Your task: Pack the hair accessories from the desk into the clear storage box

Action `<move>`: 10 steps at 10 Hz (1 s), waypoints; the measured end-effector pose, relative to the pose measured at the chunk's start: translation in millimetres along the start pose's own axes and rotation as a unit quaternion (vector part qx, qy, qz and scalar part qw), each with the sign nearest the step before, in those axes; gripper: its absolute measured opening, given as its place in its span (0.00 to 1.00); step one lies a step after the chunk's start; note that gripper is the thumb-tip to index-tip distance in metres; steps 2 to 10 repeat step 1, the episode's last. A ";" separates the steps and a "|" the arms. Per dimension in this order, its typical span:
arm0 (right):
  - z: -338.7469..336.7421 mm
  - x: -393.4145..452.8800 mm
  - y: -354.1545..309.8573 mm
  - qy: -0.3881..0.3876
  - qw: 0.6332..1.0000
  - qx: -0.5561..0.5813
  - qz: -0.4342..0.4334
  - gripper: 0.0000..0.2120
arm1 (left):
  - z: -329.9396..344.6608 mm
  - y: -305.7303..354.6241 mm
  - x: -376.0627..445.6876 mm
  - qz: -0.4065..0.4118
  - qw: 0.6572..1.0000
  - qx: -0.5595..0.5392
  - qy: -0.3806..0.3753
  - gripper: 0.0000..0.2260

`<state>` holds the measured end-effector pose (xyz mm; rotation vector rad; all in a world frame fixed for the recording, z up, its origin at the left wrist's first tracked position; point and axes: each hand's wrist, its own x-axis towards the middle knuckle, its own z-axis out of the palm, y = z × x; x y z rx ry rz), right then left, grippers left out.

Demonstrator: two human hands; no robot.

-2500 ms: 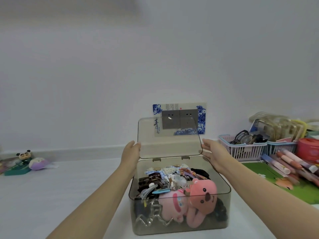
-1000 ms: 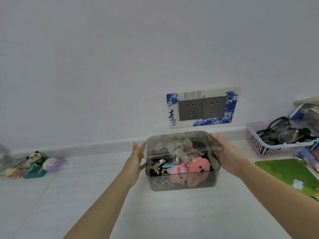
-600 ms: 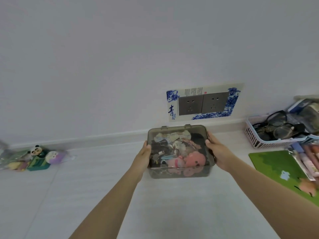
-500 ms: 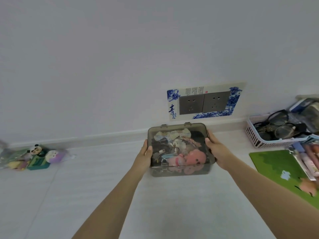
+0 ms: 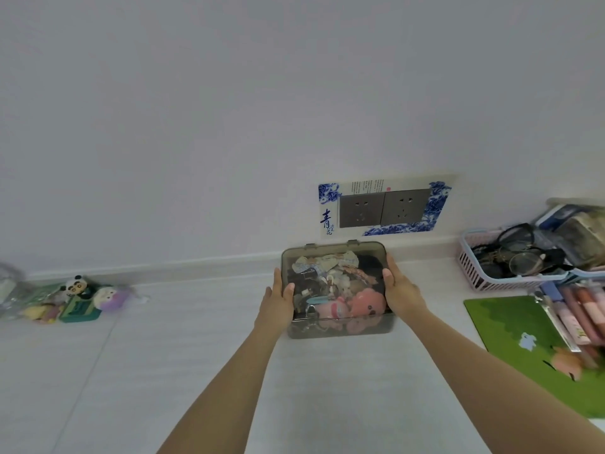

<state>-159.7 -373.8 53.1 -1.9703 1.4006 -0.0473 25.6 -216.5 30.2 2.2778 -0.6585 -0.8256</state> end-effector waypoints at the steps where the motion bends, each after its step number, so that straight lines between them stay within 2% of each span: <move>1: -5.1 -14.1 -0.8 0.039 0.996 -0.076 -0.028 0.25 | -1.4 6.1 -10.7 -0.010 0.996 0.068 0.057 0.27; 10: -5.1 -14.1 -0.8 0.039 0.996 -0.076 -0.028 0.25 | -1.4 6.1 -10.7 -0.010 0.996 0.068 0.057 0.27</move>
